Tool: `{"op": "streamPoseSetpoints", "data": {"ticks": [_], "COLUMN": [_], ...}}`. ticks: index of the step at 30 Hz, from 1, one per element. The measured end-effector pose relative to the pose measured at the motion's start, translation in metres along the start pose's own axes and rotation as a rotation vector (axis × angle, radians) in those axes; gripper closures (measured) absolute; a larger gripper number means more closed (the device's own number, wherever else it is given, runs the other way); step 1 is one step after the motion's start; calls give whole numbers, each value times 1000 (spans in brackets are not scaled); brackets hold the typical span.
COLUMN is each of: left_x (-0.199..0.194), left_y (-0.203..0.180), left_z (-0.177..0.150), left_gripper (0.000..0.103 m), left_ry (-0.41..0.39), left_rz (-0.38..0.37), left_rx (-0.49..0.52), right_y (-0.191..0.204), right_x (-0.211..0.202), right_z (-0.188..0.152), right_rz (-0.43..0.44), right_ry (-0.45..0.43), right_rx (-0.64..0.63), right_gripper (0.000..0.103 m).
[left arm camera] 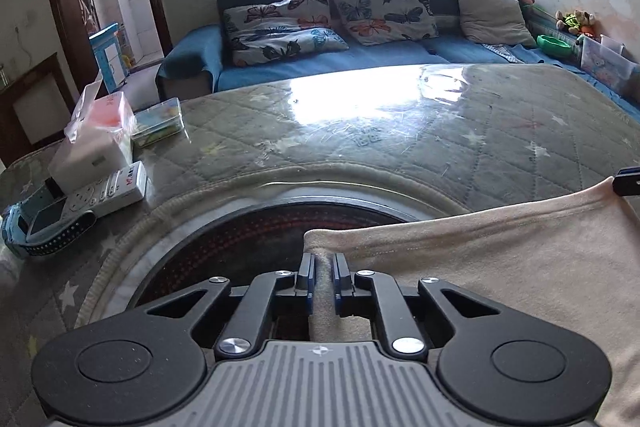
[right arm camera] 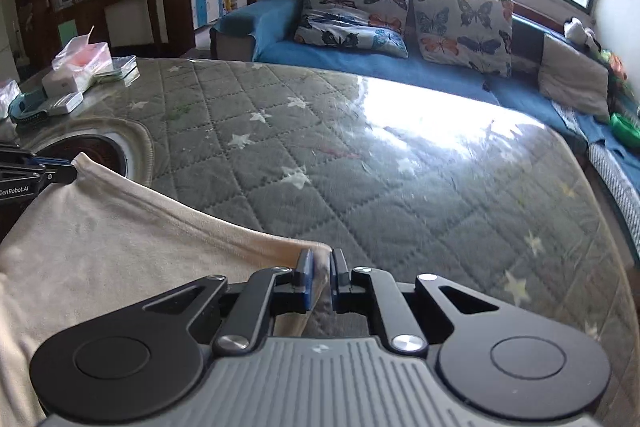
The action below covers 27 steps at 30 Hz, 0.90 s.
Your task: Fold clothes
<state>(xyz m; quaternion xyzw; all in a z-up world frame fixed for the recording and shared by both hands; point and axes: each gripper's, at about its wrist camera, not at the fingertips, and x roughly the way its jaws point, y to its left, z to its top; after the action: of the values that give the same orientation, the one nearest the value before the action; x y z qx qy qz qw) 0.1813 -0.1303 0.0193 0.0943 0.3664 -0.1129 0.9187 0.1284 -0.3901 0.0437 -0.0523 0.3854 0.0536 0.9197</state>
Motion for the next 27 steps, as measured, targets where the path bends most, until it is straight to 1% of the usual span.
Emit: {"op": "streamPoseSetpoints", "data": {"ticks": [2, 3, 5, 8, 9, 12, 13, 14, 15, 17, 19, 20, 22, 25, 27], "left_x": [-9, -15, -24, -30, -31, -31, -30, -28, -26, -23, -20, -19, -19, -19, -19], "left_y": [1, -1, -7, -26, -32, -47, -50, -52, -54, -57, -59, -59, -59, -58, -58], "left_z": [0, 0, 0, -2, -4, -9, -10, -11, -12, -14, -15, -16, -16, -15, -15], "left_gripper": [91, 91, 91, 91, 91, 91, 91, 91, 91, 91, 91, 91, 91, 91, 91], "left_ry": [-14, -18, -19, 6, 11, 18, 21, 25, 30, 39, 45, 45, 46, 49, 49], "left_rz": [0, -14, -66, -146, -161, -192, -201, -206, -207, -207, -207, -206, -205, -205, -205], "left_rx": [3, 5, 12, 35, 48, 86, 92, 98, 104, 113, 117, 116, 115, 111, 110], "right_y": [8, 13, 26, 61, 73, 105, 114, 122, 129, 142, 153, 157, 161, 170, 171], "right_x": [-16, -26, -44, -75, -83, -105, -111, -116, -120, -127, -133, -135, -134, -134, -134], "right_z": [0, -1, -6, -22, -28, -47, -53, -58, -63, -74, -83, -87, -92, -104, -109], "right_rz": [-2, 16, 55, 187, 233, 376, 421, 460, 493, 545, 580, 591, 593, 548, 543], "right_ry": [-31, -44, -59, -50, -39, -16, -4, 12, 26, 47, 63, 71, 86, 93, 94], "right_rx": [-34, -54, -93, -190, -220, -300, -315, -335, -360, -418, -464, -483, -505, -576, -592], "right_gripper": [91, 91, 91, 91, 91, 90, 89, 84, 80, 79, 77, 74, 73, 73, 74]}}
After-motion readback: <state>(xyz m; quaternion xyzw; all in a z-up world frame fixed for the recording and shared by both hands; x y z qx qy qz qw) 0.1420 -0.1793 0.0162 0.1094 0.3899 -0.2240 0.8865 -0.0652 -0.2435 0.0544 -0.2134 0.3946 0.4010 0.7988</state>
